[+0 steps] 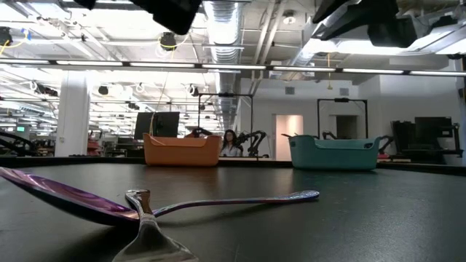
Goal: Sort silverware by color (type)
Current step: Put the black fork into the black bin
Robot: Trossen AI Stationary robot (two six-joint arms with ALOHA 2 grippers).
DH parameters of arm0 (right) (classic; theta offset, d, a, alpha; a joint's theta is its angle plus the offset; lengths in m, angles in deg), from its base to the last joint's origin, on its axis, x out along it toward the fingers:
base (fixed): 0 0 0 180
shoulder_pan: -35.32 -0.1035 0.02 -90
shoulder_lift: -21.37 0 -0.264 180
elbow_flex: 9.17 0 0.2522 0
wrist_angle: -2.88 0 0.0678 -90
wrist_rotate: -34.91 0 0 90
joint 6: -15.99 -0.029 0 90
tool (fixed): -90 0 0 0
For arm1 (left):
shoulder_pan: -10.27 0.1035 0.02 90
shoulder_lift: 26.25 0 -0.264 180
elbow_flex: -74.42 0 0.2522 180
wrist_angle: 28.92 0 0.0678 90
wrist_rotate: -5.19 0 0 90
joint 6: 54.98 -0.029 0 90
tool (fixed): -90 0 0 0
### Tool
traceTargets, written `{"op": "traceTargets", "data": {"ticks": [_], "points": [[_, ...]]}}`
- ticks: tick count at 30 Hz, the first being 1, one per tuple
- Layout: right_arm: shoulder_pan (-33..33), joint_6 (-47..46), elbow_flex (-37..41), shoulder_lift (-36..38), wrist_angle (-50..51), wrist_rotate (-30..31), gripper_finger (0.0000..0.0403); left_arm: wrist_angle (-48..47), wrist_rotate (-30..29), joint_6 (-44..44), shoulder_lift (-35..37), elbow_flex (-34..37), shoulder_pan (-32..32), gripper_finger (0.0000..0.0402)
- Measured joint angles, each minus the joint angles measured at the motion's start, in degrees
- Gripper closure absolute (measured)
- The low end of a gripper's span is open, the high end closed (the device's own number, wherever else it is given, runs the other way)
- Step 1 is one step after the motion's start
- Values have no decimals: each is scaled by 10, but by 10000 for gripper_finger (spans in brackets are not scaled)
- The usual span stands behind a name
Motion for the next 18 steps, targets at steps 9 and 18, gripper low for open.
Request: {"op": "traceTargets", "data": {"ticks": [9, 18], "points": [[-2, -6, 0, 0, 0, 8, 285, 66, 22, -44, -91, 0, 3, 270], [0, -3, 0, 0, 0, 10, 285, 79, -17, -136, -198, 0, -21, 270]]}}
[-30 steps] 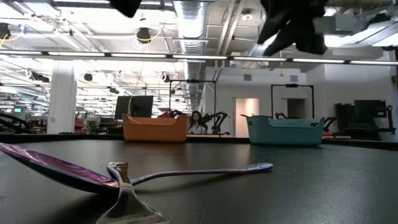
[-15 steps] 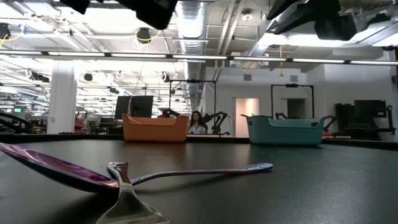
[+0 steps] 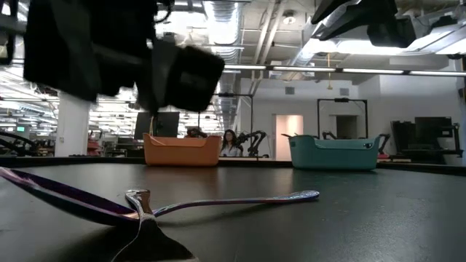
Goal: Sort silverware by color (type)
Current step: Put the black fork into the black bin
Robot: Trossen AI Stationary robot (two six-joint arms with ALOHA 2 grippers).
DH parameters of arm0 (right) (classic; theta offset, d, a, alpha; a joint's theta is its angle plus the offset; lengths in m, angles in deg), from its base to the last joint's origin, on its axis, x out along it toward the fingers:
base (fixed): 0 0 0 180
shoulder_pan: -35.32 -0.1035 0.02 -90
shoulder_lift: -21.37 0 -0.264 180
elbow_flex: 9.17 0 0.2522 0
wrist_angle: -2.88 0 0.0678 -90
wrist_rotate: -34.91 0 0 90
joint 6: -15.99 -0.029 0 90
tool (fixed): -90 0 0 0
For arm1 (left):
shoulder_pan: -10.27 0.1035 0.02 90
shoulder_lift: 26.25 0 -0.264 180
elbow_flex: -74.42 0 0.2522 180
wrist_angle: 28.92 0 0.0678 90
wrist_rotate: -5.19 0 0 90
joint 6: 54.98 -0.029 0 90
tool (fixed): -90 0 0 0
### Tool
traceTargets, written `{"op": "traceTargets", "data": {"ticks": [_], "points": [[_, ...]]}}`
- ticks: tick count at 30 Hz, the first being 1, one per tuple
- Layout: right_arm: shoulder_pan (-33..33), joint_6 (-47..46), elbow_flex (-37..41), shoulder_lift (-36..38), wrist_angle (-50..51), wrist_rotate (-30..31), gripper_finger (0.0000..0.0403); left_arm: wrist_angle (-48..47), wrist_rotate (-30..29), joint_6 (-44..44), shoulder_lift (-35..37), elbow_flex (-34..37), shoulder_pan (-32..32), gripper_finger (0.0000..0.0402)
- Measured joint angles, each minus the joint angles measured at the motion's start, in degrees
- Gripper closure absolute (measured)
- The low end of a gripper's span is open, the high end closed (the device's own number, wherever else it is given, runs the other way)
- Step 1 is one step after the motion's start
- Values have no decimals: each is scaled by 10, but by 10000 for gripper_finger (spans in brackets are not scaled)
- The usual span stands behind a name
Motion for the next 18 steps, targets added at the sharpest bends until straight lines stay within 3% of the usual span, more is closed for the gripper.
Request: {"op": "traceTargets", "data": {"ticks": [11, 15, 18], "points": [[-5, -2, 0, 0, 1, -2, 285, 63, -15, -14, -85, -9, -18, 270], [-5, 0, 0, 0, 3, -2, 285, 66, -64, -39, -107, -18, -29, 270], [-5, 0, 0, 0, 3, -2, 285, 74, -69, -41, -119, -26, -31, 275]]}}
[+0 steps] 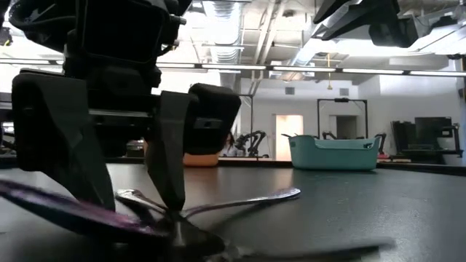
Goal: Sort silverware by color (type)
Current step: Put the black fork into the black bin
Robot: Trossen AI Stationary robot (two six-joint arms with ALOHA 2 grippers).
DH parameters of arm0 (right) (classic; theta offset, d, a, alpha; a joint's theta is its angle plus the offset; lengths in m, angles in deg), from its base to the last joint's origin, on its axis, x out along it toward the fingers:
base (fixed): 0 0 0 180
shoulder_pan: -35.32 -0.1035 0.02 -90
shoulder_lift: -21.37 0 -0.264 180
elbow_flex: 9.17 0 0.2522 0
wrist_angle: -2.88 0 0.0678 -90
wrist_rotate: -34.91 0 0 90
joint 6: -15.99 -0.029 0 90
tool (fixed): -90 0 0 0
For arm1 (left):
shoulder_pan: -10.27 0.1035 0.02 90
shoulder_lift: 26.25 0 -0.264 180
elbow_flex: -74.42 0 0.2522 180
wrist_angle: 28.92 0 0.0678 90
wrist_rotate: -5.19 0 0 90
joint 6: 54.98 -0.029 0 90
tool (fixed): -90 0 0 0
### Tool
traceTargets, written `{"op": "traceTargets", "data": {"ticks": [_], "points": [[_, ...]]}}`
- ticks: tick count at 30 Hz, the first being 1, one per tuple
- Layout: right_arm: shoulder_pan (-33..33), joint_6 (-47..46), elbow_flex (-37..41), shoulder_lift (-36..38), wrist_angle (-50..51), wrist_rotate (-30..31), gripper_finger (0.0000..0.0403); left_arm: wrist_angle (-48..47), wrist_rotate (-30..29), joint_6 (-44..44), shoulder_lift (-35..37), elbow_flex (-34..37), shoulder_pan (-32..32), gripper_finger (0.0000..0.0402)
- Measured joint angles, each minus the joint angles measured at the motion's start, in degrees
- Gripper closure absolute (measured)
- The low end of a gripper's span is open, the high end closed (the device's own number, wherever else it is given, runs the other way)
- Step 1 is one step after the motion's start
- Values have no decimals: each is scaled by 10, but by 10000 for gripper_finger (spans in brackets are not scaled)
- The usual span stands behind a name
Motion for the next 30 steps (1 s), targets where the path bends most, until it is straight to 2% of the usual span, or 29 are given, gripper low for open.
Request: {"op": "traceTargets", "data": {"ticks": [6, 13, 18, 22, 27, 30], "points": [[0, 2, 0, 0, 0, -3, 285, -3, -1, 30, -7, -9, 0, 304], [0, 2, 0, 0, 0, -4, 285, -14, -15, 62, -7, -10, 7, 387], [0, 7, 0, 0, 0, -2, 285, -33, -24, 106, 12, -8, 14, 394], [9, 19, 0, 0, 5, -1, 285, -117, -85, 141, 70, -6, 19, 398], [42, 77, 0, 0, 4, 15, 285, -299, -200, 209, 187, -6, 18, 399], [78, 118, 0, 0, 4, 19, 285, -388, -246, 275, 262, -6, 18, 400]]}}
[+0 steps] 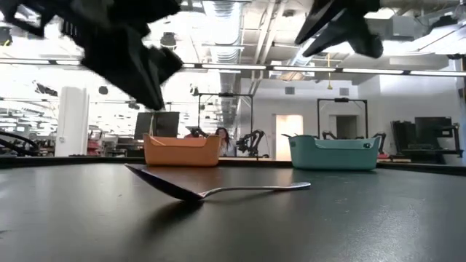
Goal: Sort silverware by color (type)
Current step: Put the black fork into the black bin
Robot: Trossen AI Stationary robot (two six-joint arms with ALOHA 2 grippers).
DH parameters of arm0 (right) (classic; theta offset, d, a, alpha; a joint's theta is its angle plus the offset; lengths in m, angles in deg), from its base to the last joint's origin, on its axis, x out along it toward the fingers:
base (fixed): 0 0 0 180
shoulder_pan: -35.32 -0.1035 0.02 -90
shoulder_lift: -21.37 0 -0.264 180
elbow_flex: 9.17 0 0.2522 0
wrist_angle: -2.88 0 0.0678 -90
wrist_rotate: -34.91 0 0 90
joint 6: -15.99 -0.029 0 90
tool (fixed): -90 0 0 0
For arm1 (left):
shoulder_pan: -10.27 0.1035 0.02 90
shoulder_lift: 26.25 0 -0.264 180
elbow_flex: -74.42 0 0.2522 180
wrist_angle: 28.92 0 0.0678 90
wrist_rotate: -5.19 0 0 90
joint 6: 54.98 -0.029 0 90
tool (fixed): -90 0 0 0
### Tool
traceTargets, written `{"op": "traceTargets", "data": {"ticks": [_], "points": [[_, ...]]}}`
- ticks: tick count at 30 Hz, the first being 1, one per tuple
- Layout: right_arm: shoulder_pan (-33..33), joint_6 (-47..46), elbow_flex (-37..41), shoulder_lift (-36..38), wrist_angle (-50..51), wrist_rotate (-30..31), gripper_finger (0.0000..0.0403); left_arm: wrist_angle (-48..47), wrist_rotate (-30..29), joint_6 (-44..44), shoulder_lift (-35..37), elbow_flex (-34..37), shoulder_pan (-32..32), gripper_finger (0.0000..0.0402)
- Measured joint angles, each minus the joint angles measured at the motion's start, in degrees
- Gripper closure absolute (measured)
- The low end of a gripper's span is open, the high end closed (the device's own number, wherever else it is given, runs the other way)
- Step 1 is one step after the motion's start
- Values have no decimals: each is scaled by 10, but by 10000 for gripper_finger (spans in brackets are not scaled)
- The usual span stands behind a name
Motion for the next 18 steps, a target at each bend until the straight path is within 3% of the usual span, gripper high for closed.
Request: {"op": "traceTargets", "data": {"ticks": [4, 9, 12, 18], "points": [[61, 49, 0, 0, -1, 0, 285, -107, -46, 152, 96, -1, -6, 400], [134, 99, 0, 0, -23, 0, 285, -251, -59, 468, 201, -1, -37, 401], [172, 149, 0, 0, -54, -3, 285, -326, -54, 648, 247, -1, -77, 401], [244, 238, 0, 0, -104, -52, 285, -422, -34, 862, 299, -1, -187, 401]]}}
